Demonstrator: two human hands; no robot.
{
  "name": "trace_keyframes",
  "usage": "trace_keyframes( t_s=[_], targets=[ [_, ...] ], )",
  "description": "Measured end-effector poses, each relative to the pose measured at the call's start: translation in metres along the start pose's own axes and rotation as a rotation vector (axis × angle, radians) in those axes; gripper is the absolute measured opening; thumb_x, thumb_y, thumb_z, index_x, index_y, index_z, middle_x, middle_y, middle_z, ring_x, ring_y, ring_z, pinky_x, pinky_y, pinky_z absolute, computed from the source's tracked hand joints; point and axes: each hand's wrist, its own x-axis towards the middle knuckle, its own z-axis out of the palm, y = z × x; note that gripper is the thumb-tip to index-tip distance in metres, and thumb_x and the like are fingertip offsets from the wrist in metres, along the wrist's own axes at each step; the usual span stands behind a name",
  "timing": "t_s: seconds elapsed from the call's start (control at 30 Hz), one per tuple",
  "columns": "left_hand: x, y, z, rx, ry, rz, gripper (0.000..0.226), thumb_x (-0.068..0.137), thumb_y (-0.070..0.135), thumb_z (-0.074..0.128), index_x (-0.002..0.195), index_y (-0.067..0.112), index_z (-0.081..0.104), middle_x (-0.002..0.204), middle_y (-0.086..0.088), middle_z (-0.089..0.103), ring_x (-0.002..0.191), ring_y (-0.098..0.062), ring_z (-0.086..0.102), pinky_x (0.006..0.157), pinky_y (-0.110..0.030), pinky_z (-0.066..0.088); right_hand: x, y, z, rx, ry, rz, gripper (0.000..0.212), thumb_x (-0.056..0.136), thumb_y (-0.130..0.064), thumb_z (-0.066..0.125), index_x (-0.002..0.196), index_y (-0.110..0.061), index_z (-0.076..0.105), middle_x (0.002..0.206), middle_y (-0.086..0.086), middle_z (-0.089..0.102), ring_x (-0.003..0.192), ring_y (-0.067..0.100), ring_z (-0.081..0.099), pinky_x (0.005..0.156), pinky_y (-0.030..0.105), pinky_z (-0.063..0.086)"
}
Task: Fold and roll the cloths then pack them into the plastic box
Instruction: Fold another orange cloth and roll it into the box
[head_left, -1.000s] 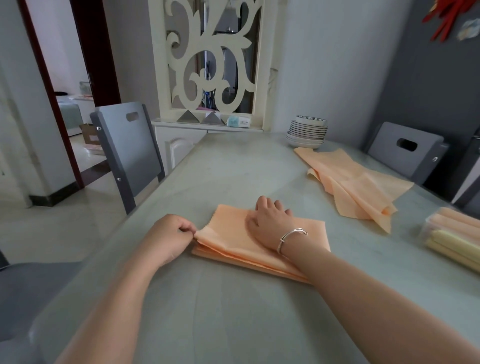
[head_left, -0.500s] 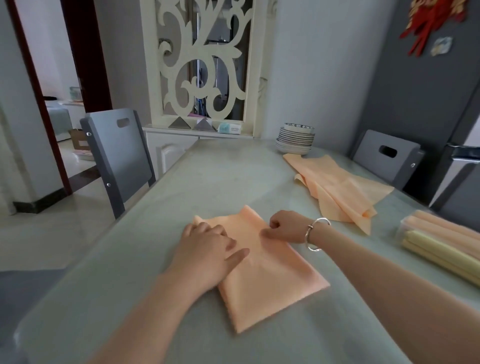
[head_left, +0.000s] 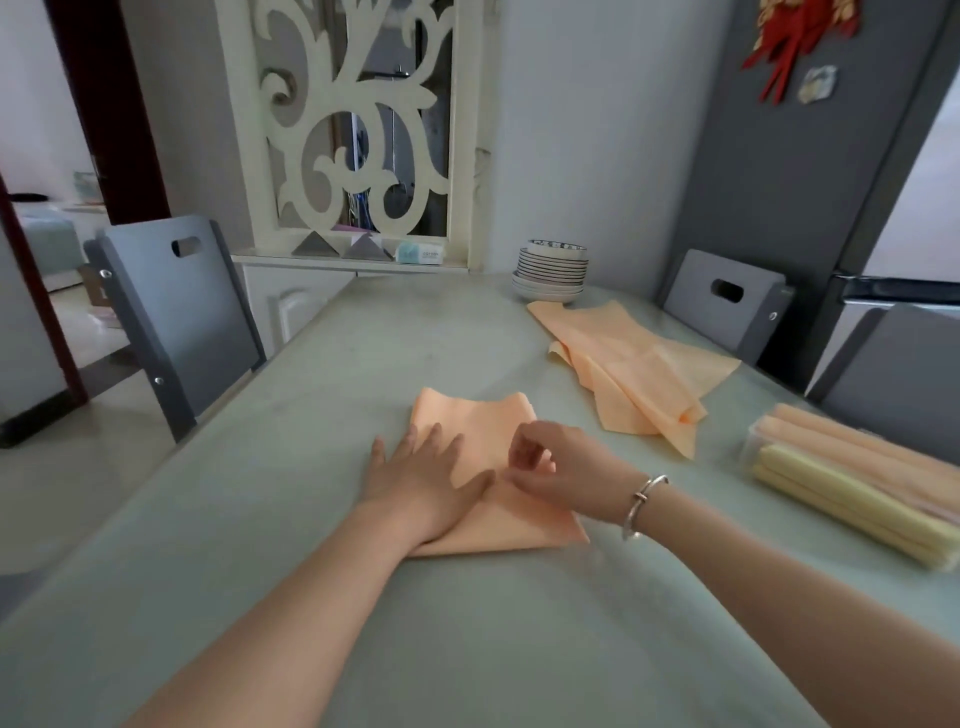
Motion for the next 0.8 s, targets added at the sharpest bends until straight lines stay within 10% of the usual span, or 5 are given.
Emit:
trace_keyframes(
  t_s=[0.13, 0.27, 0.5, 0.8],
  targets=[
    [0.009, 0.002, 0.002, -0.112, 0.24, 0.007, 0.069, 0.088, 0.067, 0.027, 0.146, 0.03, 0.03, 0.156, 0.003, 0.021, 0.144, -0.02, 0.015, 0.115, -0.048, 0.007, -0.027, -0.003, -0.001, -0.035, -0.129, -0.038, 0.02, 0.077, -0.039, 0.069, 0.091, -0.026, 0.062, 0.096, -0.013, 0.059, 0.088, 0.0, 0.051, 0.077, 0.011, 0.039],
    [-0.002, -0.001, 0.0, -0.355, 0.646, 0.374, 0.04, 0.079, 0.048, 0.041, 0.096, 0.023, 0.067, 0.1, 0.005, 0.058, 0.093, -0.02, 0.056, 0.085, -0.037, 0.045, -0.043, 0.011, 0.005, -0.078, -0.071, -0.12, 0.022, 0.081, -0.033, 0.066, 0.1, -0.026, 0.058, 0.102, -0.013, 0.053, 0.092, -0.003, 0.046, 0.079, 0.009, 0.035],
    [-0.042, -0.012, -0.004, -0.498, 0.252, 0.544, 0.03, 0.075, 0.055, 0.065, 0.082, 0.029, 0.052, 0.084, 0.013, 0.052, 0.08, -0.005, 0.05, 0.068, -0.017, 0.041, -0.053, 0.021, 0.001, -0.11, -0.009, -0.069, 0.015, 0.082, -0.017, 0.06, 0.096, -0.021, 0.063, 0.098, -0.011, 0.052, 0.092, 0.004, 0.047, 0.079, 0.01, 0.037],
    [-0.055, -0.036, -0.016, -0.518, 0.225, 0.335, 0.015, 0.081, 0.022, 0.068, 0.07, 0.02, 0.058, 0.077, 0.009, 0.06, 0.076, -0.005, 0.056, 0.072, -0.023, 0.043, -0.049, 0.039, 0.001, 0.127, 0.147, 0.155, 0.004, 0.083, -0.028, 0.067, 0.082, -0.026, 0.064, 0.082, -0.014, 0.065, 0.08, -0.004, 0.057, 0.068, 0.006, 0.037]
  ],
)
